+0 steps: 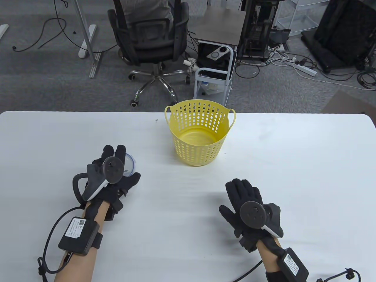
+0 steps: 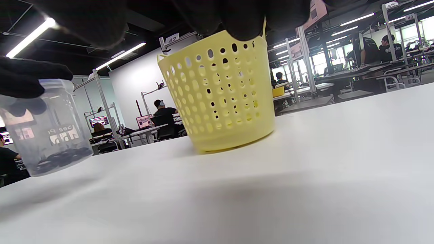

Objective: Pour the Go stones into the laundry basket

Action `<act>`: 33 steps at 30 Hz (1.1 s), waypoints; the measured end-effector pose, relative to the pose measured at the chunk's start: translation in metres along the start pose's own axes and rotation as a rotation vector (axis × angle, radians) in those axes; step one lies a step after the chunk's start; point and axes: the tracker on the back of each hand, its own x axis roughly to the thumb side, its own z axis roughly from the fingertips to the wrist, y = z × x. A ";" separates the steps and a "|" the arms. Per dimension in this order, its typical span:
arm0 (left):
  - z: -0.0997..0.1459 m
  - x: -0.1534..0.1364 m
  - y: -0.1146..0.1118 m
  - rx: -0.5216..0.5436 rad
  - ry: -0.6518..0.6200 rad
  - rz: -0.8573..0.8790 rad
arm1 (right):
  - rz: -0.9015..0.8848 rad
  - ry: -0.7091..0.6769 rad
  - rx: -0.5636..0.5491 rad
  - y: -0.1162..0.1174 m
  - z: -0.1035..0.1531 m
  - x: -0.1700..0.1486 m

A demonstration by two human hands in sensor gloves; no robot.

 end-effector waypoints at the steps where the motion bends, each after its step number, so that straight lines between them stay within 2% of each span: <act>1: 0.007 0.009 0.003 -0.004 -0.026 0.000 | -0.003 0.004 0.005 0.000 0.000 -0.001; 10: 0.049 0.080 0.002 -0.016 -0.204 -0.004 | -0.035 0.030 0.021 0.000 0.001 -0.005; 18: 0.069 0.136 -0.022 -0.077 -0.314 -0.010 | -0.082 0.042 0.018 -0.003 0.003 -0.009; 25: 0.076 0.158 -0.047 -0.113 -0.352 -0.011 | -0.092 0.045 0.025 -0.003 0.003 -0.010; 30: 0.077 0.157 -0.058 -0.083 -0.351 0.029 | -0.095 0.043 0.036 -0.002 0.003 -0.009; 33: 0.076 0.153 -0.067 -0.101 -0.344 0.073 | -0.089 0.037 0.047 0.001 0.003 -0.007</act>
